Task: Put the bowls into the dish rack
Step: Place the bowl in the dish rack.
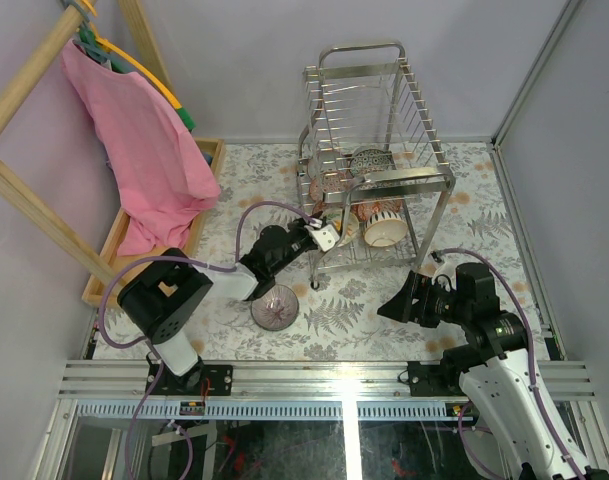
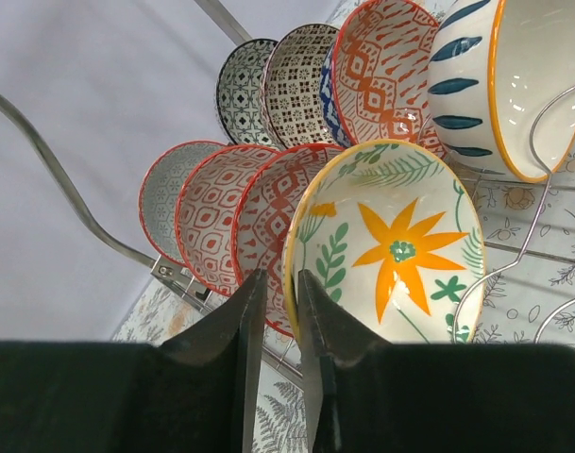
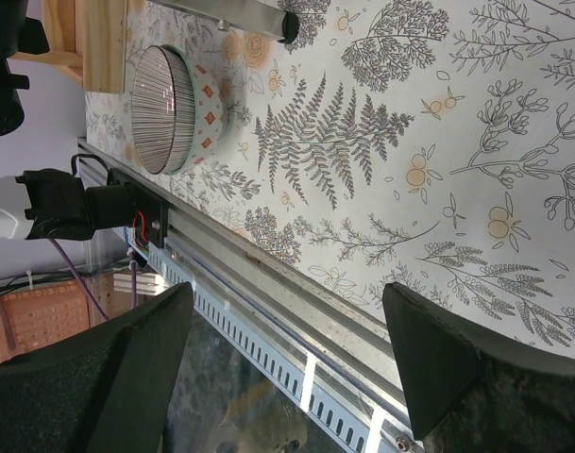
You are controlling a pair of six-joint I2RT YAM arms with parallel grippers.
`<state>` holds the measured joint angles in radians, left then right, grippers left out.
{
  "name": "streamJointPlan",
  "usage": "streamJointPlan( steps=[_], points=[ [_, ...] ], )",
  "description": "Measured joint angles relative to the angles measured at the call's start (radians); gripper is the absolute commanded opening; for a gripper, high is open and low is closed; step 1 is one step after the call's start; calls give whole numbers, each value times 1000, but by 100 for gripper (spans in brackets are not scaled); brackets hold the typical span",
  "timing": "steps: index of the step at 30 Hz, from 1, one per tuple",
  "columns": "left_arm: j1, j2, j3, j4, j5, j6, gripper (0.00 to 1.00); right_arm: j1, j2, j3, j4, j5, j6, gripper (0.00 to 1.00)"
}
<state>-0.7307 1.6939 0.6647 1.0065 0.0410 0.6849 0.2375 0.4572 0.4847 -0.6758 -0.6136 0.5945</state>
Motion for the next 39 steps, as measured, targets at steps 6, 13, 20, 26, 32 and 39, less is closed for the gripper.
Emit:
streamJointPlan(
  steps=[6, 13, 20, 26, 32, 39],
  points=[
    [-6, 2, 0, 4, -5, 1, 24, 0, 0, -10, 9, 0, 1, 89],
    [-11, 3, -15, 36, -27, 2, 37, 0, 0, -13, 11, 0, 1, 89],
    [-8, -42, -47, 89, -73, -1, 100, 0, 0, -13, 16, 0, 8, 91],
    [-21, -54, -48, 92, -70, 0, 100, 0, -5, -13, 13, 0, 9, 92],
    [-22, -58, -51, 91, -72, -1, 100, 0, -18, -13, 8, 0, 10, 92],
    [10, -97, -56, 55, -37, -82, 100, 0, -33, 4, -10, 2, 13, 93]
  ],
)
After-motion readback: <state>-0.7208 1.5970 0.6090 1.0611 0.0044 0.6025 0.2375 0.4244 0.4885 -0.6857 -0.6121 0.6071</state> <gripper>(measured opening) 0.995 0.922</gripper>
